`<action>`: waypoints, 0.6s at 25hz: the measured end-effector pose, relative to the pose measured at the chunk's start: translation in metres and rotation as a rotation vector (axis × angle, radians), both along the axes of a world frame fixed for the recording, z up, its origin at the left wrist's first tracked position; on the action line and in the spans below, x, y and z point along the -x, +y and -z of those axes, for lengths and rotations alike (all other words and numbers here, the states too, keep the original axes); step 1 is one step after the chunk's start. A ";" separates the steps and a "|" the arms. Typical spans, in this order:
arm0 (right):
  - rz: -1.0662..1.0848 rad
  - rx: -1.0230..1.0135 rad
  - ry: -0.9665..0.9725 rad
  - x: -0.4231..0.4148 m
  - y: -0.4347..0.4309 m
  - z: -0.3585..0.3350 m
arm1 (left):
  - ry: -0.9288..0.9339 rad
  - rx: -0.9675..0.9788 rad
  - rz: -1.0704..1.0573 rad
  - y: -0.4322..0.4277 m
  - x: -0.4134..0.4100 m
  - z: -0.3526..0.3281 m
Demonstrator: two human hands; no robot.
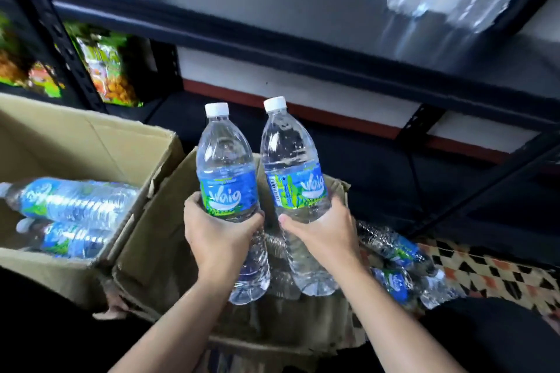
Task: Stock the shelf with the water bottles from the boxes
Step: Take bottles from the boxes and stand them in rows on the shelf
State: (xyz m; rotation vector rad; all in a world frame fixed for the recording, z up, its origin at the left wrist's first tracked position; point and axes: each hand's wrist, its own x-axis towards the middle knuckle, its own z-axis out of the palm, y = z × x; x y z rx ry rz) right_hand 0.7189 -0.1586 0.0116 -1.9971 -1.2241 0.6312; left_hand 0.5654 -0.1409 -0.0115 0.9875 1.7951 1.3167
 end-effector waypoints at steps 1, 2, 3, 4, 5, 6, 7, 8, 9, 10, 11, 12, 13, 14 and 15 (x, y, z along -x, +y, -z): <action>0.022 -0.060 0.024 0.001 -0.002 -0.008 | 0.004 -0.052 0.018 0.005 0.001 -0.016; 0.047 -0.119 0.047 0.003 -0.002 -0.016 | 0.010 -0.095 0.034 0.009 0.001 -0.031; 0.073 -0.181 0.063 0.005 -0.001 -0.027 | 0.018 -0.151 0.054 0.014 0.000 -0.047; 0.091 -0.236 0.070 0.006 0.000 -0.037 | 0.033 -0.206 0.078 0.018 0.000 -0.063; 0.103 -0.297 0.073 0.007 0.003 -0.050 | 0.051 -0.268 0.098 0.023 -0.002 -0.079; 0.109 -0.358 0.077 0.007 0.006 -0.063 | 0.083 -0.316 0.110 0.029 -0.004 -0.094; 0.114 -0.415 0.086 0.007 0.011 -0.075 | 0.119 -0.361 0.122 0.035 -0.006 -0.109; 0.124 -0.472 0.099 0.006 0.017 -0.089 | 0.149 -0.408 0.129 0.042 -0.009 -0.126; 0.139 -0.520 0.106 0.006 0.024 -0.103 | 0.159 -0.459 0.134 0.048 -0.012 -0.143; 0.153 -0.570 0.107 0.004 0.031 -0.119 | 0.163 -0.505 0.138 0.054 -0.016 -0.162; 0.166 -0.618 0.105 0.002 0.039 -0.134 | 0.166 -0.547 0.140 0.060 -0.021 -0.180; 0.176 -0.658 0.106 0.000 0.049 -0.146 | 0.164 -0.581 0.144 0.065 -0.025 -0.197; 0.182 -0.698 0.109 -0.003 0.059 -0.160 | 0.160 -0.611 0.150 0.071 -0.028 -0.213; 0.189 -0.725 0.110 -0.005 0.068 -0.171 | 0.150 -0.631 0.159 0.076 -0.031 -0.225; 0.202 -0.752 0.107 -0.009 0.077 -0.183 | 0.129 -0.657 0.169 0.081 -0.035 -0.239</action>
